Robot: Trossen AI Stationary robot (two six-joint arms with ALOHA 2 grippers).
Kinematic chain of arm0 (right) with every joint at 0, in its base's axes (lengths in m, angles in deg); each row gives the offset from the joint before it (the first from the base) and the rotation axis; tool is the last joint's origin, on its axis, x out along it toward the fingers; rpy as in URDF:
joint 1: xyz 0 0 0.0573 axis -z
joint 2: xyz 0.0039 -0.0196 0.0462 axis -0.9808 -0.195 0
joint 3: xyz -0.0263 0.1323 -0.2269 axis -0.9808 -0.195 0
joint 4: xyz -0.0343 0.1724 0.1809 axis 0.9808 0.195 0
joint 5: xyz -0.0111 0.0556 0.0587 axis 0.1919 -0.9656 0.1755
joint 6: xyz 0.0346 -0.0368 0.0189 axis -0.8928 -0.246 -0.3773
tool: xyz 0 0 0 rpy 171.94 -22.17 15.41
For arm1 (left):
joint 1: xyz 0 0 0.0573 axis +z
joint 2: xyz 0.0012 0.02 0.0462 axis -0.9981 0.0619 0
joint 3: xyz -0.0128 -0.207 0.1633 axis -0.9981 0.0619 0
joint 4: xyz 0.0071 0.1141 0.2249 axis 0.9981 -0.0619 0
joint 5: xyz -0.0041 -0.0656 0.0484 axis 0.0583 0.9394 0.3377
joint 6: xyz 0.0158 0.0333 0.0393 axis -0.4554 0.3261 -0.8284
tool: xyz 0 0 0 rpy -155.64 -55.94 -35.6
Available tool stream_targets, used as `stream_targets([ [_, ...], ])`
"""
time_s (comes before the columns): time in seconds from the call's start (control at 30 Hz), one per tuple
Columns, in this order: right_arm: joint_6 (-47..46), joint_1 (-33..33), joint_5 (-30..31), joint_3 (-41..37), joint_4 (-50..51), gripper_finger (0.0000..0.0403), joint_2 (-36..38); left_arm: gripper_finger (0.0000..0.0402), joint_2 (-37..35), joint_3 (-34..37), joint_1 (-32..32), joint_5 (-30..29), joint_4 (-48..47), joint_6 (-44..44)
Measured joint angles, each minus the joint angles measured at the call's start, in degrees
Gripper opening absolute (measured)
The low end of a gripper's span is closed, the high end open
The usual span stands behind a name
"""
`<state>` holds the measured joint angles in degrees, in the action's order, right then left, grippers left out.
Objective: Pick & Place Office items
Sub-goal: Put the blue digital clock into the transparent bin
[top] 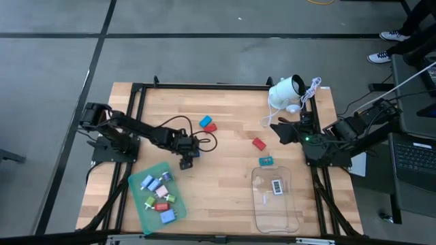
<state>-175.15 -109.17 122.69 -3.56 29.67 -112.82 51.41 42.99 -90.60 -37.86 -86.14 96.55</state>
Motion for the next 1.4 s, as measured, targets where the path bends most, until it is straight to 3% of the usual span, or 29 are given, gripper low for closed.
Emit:
stream_targets([
  [0.57,6.10,0.00,0.02,0.04,-5.02,0.0306,-0.05,0.0285,4.90,-0.32,3.40,4.45,2.39,-2.13],
  [0.77,10.83,-0.03,4.60,0.04,-8.01,0.0307,0.11,0.0215,3.78,-0.44,4.09,5.39,3.87,0.52],
  [0.97,28.45,-1.92,7.07,0.04,-19.71,0.0307,4.40,0.0101,0.24,-2.34,6.14,18.25,14.56,3.91],
  [1.13,42.99,-4.50,9.34,0.07,-27.15,0.0307,8.99,0.0015,-2.90,-6.61,6.44,21.97,25.76,3.34],
  [1.23,46.22,-5.73,12.51,0.09,-27.73,0.0307,11.11,0.0006,-3.39,-10.60,6.66,21.13,25.83,1.61],
  [1.4,49.33,-6.93,12.73,0.07,-27.68,0.0307,13.01,0.0028,-3.41,-13.70,7.48,13.89,23.92,1.77],
])
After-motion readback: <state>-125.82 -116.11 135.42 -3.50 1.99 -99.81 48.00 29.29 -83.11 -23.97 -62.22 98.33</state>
